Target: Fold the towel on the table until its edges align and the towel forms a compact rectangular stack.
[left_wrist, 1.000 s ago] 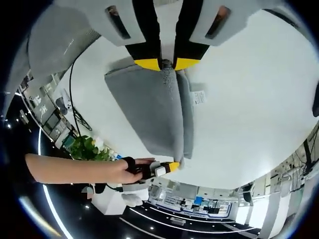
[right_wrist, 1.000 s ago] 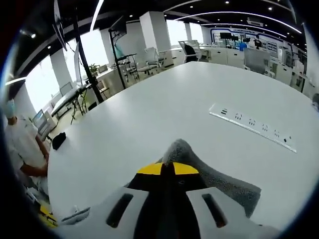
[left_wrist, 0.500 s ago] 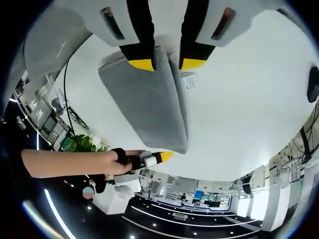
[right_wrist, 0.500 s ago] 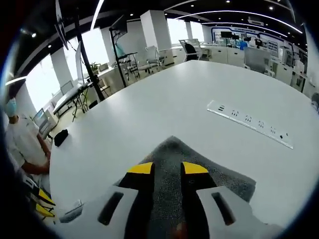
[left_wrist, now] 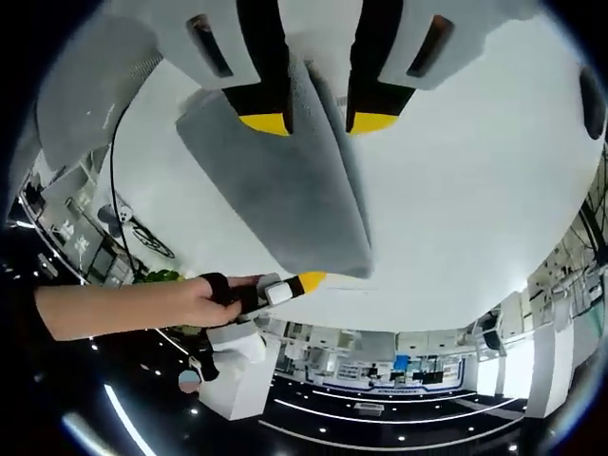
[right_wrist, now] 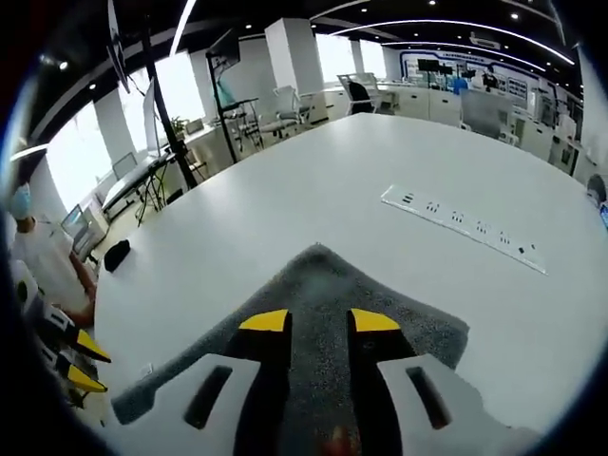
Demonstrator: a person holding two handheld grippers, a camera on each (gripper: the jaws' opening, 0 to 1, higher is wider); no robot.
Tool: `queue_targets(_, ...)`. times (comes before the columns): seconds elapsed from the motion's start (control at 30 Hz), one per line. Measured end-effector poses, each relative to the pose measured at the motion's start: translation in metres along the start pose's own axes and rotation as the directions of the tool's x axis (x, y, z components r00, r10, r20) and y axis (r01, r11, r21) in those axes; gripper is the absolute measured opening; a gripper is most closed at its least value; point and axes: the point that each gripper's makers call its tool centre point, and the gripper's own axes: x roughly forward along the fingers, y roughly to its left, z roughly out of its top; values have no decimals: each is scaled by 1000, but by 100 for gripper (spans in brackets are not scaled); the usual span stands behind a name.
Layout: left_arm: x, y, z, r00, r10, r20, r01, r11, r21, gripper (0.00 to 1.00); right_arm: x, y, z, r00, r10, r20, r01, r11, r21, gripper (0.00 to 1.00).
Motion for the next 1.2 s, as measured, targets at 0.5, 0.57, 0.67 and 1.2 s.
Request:
queue_targets(0.5,38,25,40,1000,-12,12,11,997,72,28,-20,-29,-31,999,-34,-43,32,998,-52,28)
queue_targets(0.57,44,25,44,1000,-15,12,15,997,77,28,-24,-33,-34,998,-39,-45,37,998,-48,28)
queue_targets(0.67,54,25,46,1000,-27,0,27,996,86,28,-30,-37,-39,998,-52,-45,51,998,-42,28)
queue_targets(1.2,88,28,38,997,-57,-56,63,992,108,29,-52,-37,-89,993,-98,-68,101,994,45,31)
